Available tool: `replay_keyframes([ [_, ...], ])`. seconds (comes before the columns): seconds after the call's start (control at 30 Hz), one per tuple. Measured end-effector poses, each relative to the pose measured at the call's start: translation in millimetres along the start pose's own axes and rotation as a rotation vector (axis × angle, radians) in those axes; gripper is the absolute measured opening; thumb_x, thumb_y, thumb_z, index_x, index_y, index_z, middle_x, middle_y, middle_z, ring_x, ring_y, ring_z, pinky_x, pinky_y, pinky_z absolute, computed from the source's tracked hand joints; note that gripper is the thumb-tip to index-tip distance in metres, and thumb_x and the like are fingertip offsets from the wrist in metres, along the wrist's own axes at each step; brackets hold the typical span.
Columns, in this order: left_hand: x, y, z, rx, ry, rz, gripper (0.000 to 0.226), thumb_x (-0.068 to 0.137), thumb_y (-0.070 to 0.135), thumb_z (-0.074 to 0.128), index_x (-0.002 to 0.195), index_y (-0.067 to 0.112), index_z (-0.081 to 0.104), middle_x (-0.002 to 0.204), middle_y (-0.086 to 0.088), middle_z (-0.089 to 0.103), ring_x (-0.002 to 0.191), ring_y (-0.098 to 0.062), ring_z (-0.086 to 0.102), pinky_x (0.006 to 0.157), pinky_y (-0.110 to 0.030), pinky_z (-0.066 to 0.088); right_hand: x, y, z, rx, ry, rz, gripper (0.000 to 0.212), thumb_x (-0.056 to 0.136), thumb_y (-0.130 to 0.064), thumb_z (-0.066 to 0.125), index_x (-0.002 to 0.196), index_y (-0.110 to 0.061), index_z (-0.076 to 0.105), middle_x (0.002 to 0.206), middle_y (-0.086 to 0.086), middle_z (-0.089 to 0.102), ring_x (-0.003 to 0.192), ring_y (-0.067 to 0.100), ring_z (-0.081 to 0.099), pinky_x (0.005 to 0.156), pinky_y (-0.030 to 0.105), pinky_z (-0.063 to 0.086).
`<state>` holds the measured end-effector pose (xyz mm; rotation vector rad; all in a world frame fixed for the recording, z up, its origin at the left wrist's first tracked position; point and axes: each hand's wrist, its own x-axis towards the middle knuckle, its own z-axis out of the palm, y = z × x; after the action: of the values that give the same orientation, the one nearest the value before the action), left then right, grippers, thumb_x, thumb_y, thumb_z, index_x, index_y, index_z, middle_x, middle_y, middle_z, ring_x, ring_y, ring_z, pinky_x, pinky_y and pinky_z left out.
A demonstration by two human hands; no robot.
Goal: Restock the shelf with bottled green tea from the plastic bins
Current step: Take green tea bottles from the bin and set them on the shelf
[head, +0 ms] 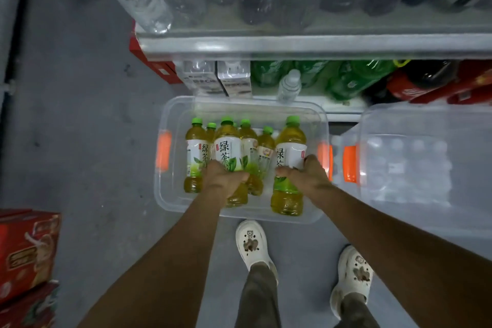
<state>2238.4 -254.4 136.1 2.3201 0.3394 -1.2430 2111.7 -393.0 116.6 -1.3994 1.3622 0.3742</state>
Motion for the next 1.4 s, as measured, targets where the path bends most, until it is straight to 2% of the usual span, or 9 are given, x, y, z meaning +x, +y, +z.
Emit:
replay_keyframes([
  [0.1, -56, 17, -11, -0.093, -0.056, 0.056, 0.031, 0.077, 0.004, 0.079, 0.085, 0.013, 0.051, 0.086, -0.003, 0.06, 0.073, -0.009, 0.054, 0.06, -0.02, 0.047, -47, -16, -33, 0.159, -0.067, -0.002, 0.068, 0.067, -0.034, 0.088, 0.12, -0.01, 0.052, 0.111, 0.008, 0.068, 0.097, 0.025, 0.068, 0.082, 0.042, 0.058],
  [0.23, -133, 45, -28, -0.172, -0.092, 0.217, 0.054, 0.065, 0.003, 0.085, 0.112, 0.01, 0.061, 0.104, -0.008, 0.072, 0.09, -0.018, 0.067, 0.068, -0.024, 0.054, -125, -46, -89, 0.317, -0.187, -0.113, 0.042, 0.08, -0.018, 0.079, 0.118, -0.016, 0.061, 0.106, 0.007, 0.073, 0.088, 0.02, 0.071, 0.065, 0.032, 0.057],
  [0.33, -188, 68, -39, -0.188, -0.097, 0.328, 0.066, 0.062, 0.001, 0.087, 0.117, 0.012, 0.053, 0.103, -0.005, 0.07, 0.092, -0.016, 0.067, 0.064, -0.021, 0.049, -179, -63, -133, 0.4, -0.218, -0.205, 0.025, 0.084, -0.014, 0.074, 0.106, -0.021, 0.064, 0.102, 0.007, 0.074, 0.09, 0.023, 0.072, 0.076, 0.041, 0.059],
  [0.53, -299, 110, -35, -0.124, -0.065, 0.566, 0.068, 0.064, 0.016, 0.09, 0.115, 0.014, 0.044, 0.096, 0.001, 0.068, 0.086, -0.016, 0.067, 0.07, -0.032, 0.057, -259, -67, -213, 0.692, -0.207, -0.253, 0.038, 0.084, -0.015, 0.07, 0.121, -0.011, 0.061, 0.103, 0.015, 0.072, 0.091, 0.028, 0.07, 0.083, 0.046, 0.055],
  [0.6, -340, 125, -23, -0.1, -0.087, 0.669, 0.069, 0.07, 0.007, 0.086, 0.118, 0.014, 0.037, 0.094, 0.007, 0.061, 0.081, -0.007, 0.061, 0.065, -0.022, 0.051, -283, -62, -241, 0.842, -0.197, -0.258, 0.042, 0.082, -0.018, 0.068, 0.121, -0.004, 0.06, 0.093, 0.017, 0.07, 0.08, 0.03, 0.068, 0.076, 0.043, 0.057],
  [0.7, -401, 149, 2, -0.084, -0.09, 0.8, 0.073, 0.07, 0.008, 0.087, 0.123, 0.014, 0.035, 0.1, 0.008, 0.058, 0.089, -0.011, 0.057, 0.077, -0.023, 0.044, -322, -53, -289, 0.977, -0.136, -0.281, 0.031, 0.09, -0.02, 0.058, 0.115, -0.002, 0.061, 0.081, 0.014, 0.065, 0.063, 0.025, 0.063, 0.061, 0.034, 0.053],
  [0.9, -513, 196, 70, -0.122, -0.097, 0.994, 0.084, 0.048, 0.041, 0.085, 0.12, 0.025, 0.045, 0.11, 0.005, 0.068, 0.098, -0.014, 0.066, 0.088, -0.04, 0.056, -394, -16, -408, 0.876, 0.02, -0.516, 0.026, 0.079, -0.021, 0.073, 0.098, -0.006, 0.064, 0.073, 0.009, 0.067, 0.057, 0.019, 0.065, 0.053, 0.029, 0.053],
  [1.03, -579, 216, 121, -0.191, -0.111, 1.088, 0.066, 0.07, 0.023, 0.088, 0.122, 0.024, 0.048, 0.109, 0.007, 0.067, 0.096, -0.01, 0.064, 0.082, -0.033, 0.052, -428, 14, -491, 0.757, 0.164, -0.603, 0.021, 0.083, -0.014, 0.073, 0.101, -0.006, 0.064, 0.076, 0.008, 0.072, 0.063, 0.021, 0.067, 0.063, 0.034, 0.056],
  [1.4, -712, 287, 235, -0.13, -0.172, 1.356, 0.067, 0.075, 0.025, 0.086, 0.121, 0.028, 0.038, 0.105, 0.014, 0.057, 0.098, -0.007, 0.059, 0.082, -0.028, 0.048, -485, 71, -665, 0.641, 0.479, -0.749, 0.041, 0.078, -0.008, 0.077, 0.115, -0.01, 0.061, 0.101, 0.011, 0.072, 0.088, 0.027, 0.071, 0.072, 0.039, 0.059],
])
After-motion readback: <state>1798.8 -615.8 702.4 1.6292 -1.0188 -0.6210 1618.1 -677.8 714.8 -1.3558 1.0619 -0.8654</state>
